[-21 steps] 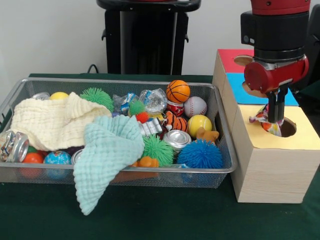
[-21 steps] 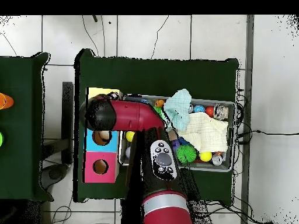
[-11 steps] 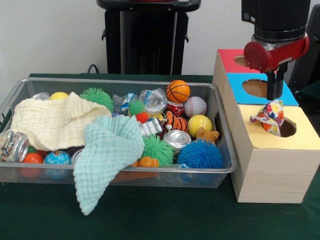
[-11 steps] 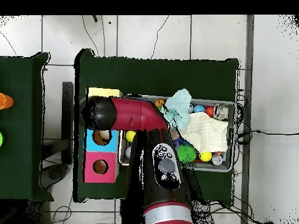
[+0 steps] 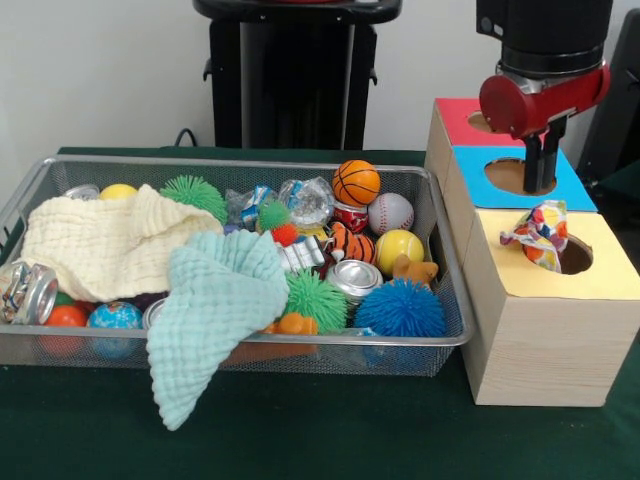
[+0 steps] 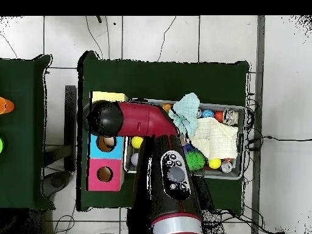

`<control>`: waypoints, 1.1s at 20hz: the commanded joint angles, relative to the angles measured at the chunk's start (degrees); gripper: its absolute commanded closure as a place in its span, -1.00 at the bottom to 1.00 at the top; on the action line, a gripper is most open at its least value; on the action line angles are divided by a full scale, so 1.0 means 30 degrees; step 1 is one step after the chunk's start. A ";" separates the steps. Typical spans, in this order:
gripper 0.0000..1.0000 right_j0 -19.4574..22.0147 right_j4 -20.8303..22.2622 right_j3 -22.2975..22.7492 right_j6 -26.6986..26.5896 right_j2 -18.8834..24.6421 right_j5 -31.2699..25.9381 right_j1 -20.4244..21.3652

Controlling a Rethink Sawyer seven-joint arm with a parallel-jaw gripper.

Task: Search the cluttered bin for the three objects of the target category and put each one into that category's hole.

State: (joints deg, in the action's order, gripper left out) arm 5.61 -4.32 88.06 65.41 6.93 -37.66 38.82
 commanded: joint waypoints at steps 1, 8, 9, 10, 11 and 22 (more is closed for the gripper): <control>1.00 0.0209 0.1024 0.1262 0.2600 -0.0135 -0.0967 -0.1054; 1.00 0.0018 0.1402 0.0773 0.2928 -0.0339 -0.0415 -0.1801; 1.00 -0.0012 0.1410 0.0703 0.2978 -0.0373 -0.0324 -0.1910; 1.00 -0.0026 0.1391 0.0661 0.2969 -0.0342 -0.0237 -0.1983; 1.00 -0.0039 0.1371 0.0620 0.2959 -0.0310 -0.0150 -0.2055; 1.00 0.0536 0.0981 0.1031 0.2289 0.1177 0.2330 -0.2407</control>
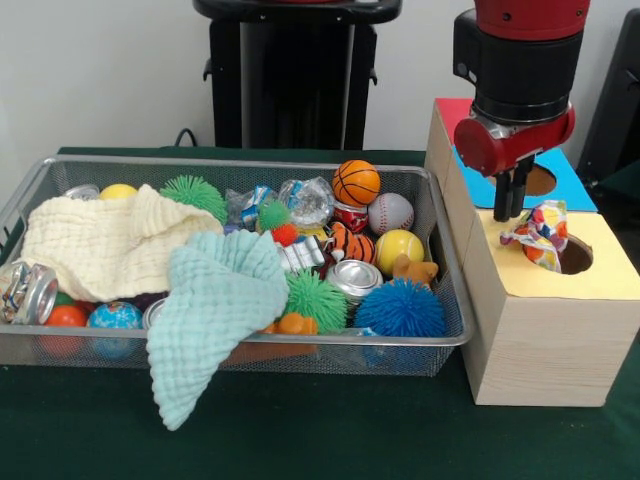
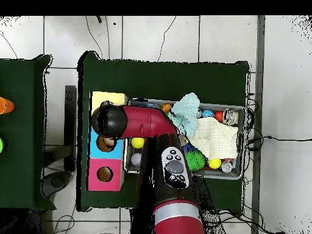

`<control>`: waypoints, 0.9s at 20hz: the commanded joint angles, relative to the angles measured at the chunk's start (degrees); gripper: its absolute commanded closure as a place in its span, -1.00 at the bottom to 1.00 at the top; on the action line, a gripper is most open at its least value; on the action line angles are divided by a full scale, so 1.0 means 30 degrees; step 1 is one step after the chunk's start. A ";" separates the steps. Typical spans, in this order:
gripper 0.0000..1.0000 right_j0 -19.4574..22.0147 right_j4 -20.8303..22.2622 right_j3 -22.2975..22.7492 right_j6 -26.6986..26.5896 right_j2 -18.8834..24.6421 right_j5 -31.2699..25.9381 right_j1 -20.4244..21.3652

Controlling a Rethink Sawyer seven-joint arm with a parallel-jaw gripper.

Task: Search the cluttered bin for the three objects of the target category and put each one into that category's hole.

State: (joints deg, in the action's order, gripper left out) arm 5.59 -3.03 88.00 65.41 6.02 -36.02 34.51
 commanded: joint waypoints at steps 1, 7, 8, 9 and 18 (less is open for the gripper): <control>1.00 0.0598 0.0532 0.1136 0.2191 0.1613 0.1932 -0.0917; 1.00 0.0985 0.0300 0.1467 0.2038 0.2511 0.3157 -0.0941; 1.00 0.1063 0.0287 0.1489 0.1998 0.2677 0.3335 -0.0961; 1.00 0.1184 0.0255 0.1522 0.1974 0.2883 0.3508 -0.0992; 1.00 0.1774 0.0239 0.2010 0.2286 0.4044 0.4265 -0.1047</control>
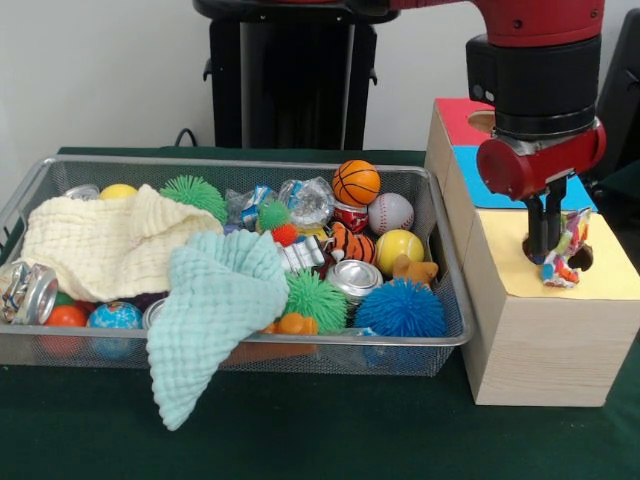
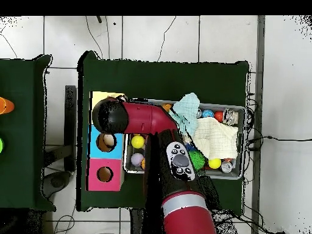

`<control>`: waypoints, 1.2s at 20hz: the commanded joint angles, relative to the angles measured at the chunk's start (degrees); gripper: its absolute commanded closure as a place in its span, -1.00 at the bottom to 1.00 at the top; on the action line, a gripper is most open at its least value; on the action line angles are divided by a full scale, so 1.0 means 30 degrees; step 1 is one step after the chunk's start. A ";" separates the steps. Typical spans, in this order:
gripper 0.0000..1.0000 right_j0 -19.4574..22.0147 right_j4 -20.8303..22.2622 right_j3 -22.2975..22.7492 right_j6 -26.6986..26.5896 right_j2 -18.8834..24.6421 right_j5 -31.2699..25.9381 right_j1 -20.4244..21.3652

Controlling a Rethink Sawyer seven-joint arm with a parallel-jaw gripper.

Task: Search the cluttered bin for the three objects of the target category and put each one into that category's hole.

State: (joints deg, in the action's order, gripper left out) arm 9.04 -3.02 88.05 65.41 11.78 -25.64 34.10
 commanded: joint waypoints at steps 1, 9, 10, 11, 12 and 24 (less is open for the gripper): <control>1.00 0.0528 0.0278 0.1911 0.2394 0.2036 0.0841 -0.0958; 1.00 0.0247 0.0485 0.1773 0.2837 0.1218 0.0246 -0.1316; 1.00 0.0250 0.0499 0.1800 0.2821 0.1188 0.0172 -0.1342; 1.00 0.0271 0.0500 0.1886 0.2837 0.1159 0.0140 -0.1384; 1.00 0.0226 0.0554 0.1865 0.2843 0.1059 0.0117 -0.1471; 1.00 -0.0271 0.1330 0.1455 0.3020 -0.0085 0.1268 -0.2536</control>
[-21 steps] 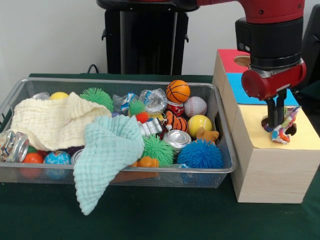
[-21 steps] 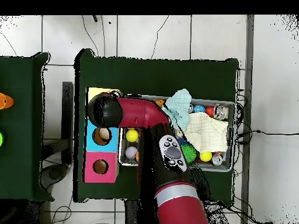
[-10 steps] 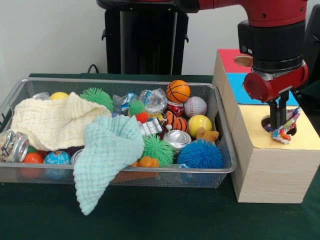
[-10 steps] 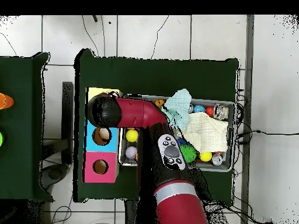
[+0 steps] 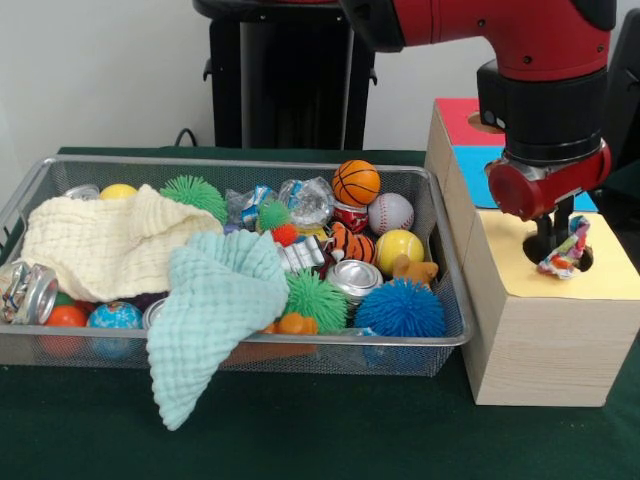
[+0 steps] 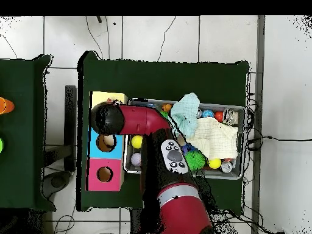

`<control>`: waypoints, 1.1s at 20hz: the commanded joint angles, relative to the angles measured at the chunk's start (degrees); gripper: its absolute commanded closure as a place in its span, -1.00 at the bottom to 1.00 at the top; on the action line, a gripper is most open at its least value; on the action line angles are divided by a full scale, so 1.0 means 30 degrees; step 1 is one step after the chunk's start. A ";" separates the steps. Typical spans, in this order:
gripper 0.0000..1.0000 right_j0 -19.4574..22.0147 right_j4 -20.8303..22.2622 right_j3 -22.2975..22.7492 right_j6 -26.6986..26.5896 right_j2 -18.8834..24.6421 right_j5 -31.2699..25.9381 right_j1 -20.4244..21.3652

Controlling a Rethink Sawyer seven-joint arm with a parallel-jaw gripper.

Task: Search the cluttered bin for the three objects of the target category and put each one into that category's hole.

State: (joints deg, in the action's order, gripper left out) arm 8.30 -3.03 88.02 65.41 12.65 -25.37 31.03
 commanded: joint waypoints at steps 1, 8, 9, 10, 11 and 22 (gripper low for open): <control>1.00 0.0025 0.1430 0.1506 0.3035 -0.0376 0.1600 -0.1647; 1.00 0.0394 0.2205 0.1464 0.2533 -0.0185 0.3267 -0.2374; 1.00 0.0445 0.2375 0.1383 0.2399 -0.0182 0.3375 -0.2466; 1.00 0.0520 0.2570 0.1316 0.2254 -0.0136 0.3563 -0.2549; 1.00 0.0609 0.3027 0.1066 0.1863 -0.0129 0.3897 -0.2751; 1.00 0.2008 0.5449 0.0243 0.0589 0.0879 0.4569 -0.3279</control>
State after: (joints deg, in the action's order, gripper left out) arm 9.75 7.06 87.50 65.43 14.75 -12.34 26.61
